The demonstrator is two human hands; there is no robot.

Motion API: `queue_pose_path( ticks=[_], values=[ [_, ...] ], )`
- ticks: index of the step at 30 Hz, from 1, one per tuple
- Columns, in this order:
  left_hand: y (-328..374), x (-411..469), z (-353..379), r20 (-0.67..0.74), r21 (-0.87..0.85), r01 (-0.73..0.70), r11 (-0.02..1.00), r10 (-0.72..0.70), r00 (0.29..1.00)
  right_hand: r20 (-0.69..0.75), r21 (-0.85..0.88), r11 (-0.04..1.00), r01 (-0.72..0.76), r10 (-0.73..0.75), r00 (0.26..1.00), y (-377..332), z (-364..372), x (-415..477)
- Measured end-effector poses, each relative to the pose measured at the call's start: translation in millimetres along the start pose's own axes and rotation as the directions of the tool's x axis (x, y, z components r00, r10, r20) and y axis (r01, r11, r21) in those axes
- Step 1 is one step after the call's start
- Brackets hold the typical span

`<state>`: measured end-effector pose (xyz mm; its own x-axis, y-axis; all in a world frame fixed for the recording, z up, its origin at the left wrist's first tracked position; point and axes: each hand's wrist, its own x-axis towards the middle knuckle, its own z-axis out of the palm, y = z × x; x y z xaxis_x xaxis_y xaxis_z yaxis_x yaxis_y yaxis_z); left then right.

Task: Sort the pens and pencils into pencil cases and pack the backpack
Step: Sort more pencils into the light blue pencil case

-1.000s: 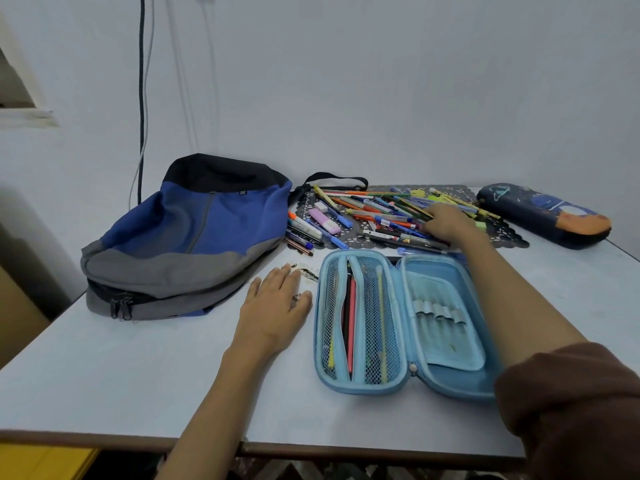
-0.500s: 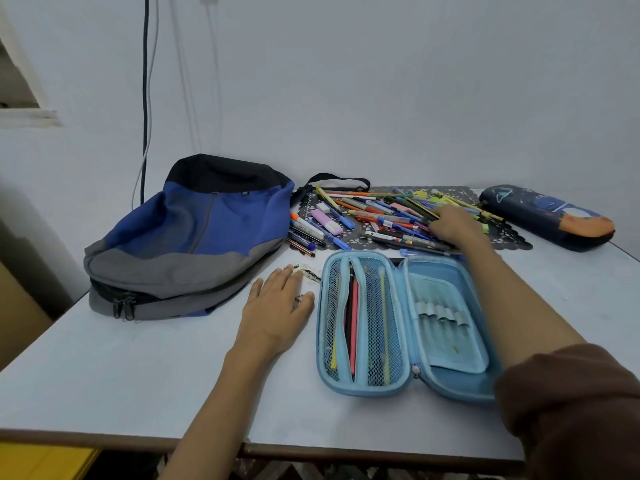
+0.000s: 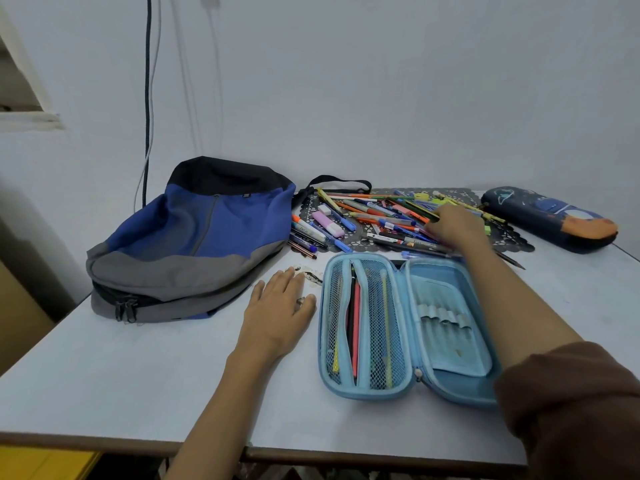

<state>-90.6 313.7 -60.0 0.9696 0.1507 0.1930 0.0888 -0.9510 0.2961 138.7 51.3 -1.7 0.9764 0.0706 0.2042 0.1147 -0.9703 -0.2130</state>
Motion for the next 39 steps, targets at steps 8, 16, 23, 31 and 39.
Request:
queue_pose_path(
  ticks=[8, 16, 23, 31, 39],
  values=[
    [-1, 0, 0, 0.011, 0.002, 0.004, 1.0, -0.004, 1.0, 0.007, -0.012, 1.0, 0.026, -0.025, 1.0, -1, 4, 1],
    [-1, 0, 0, 0.008, -0.004, 0.005, 1.0, -0.005, 1.0, 0.006, -0.121, 0.992, 0.047, -0.046, 0.999, 0, 0, 4],
    [-1, -1, -1, 0.015, 0.002, 0.004, 1.0, -0.004, 1.0, 0.043, -0.161, 0.984, 0.073, -0.067, 0.997, 3, 0, 2],
    [1, -1, -2, 0.036, 0.004, 0.016, 1.0, -0.016, 0.999, -0.08, -0.087, 0.996, -0.005, -0.002, 0.997, 5, -9, -3],
    [0, -1, -1, 0.026, 0.003, 0.018, 1.0, -0.018, 0.999, -0.111, 0.001, 1.0, -0.005, 0.005, 0.994, 14, -11, 0]
  ],
)
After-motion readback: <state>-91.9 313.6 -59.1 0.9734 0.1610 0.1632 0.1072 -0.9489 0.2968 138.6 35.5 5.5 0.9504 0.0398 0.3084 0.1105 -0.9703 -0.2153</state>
